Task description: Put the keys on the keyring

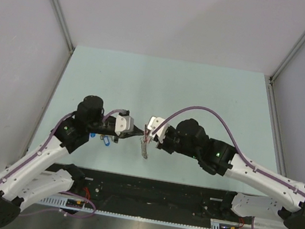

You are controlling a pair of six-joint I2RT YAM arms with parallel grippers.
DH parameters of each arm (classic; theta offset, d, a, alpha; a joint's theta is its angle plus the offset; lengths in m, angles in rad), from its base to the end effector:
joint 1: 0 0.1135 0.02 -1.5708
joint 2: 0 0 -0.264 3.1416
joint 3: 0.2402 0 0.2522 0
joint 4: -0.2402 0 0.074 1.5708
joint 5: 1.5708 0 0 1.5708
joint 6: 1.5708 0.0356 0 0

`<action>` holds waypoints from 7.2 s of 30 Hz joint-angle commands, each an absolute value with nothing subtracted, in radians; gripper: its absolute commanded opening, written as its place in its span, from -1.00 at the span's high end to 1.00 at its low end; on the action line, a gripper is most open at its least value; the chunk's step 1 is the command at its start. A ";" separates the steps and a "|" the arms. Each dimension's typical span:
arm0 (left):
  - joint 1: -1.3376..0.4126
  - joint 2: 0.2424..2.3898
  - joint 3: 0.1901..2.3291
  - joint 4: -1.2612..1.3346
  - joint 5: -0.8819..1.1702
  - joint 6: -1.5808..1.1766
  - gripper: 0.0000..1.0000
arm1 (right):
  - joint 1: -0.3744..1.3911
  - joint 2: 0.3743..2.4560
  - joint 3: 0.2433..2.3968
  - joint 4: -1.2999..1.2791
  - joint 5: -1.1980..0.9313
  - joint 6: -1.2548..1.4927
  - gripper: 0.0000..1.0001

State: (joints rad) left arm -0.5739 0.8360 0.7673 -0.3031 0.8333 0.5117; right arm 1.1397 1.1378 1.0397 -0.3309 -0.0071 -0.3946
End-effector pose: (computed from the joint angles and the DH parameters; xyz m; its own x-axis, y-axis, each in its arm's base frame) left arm 0.1392 -0.1213 0.3168 0.1963 0.2652 -0.9440 0.9726 0.0694 0.2218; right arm 0.1078 0.2350 0.3433 0.1898 -0.5072 -0.8406 -0.9080 0.2351 -0.3469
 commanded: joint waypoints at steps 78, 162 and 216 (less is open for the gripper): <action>-0.500 0.430 0.664 -0.356 0.383 0.193 0.99 | 0.652 1.574 0.730 0.204 -0.531 -0.416 0.31; -0.474 0.483 0.667 -0.359 0.428 0.204 1.00 | 0.618 1.750 0.787 0.284 -0.726 -0.511 0.39; -0.472 0.485 0.667 -0.362 0.445 0.210 1.00 | 0.655 1.641 0.672 0.365 -0.377 -0.357 1.00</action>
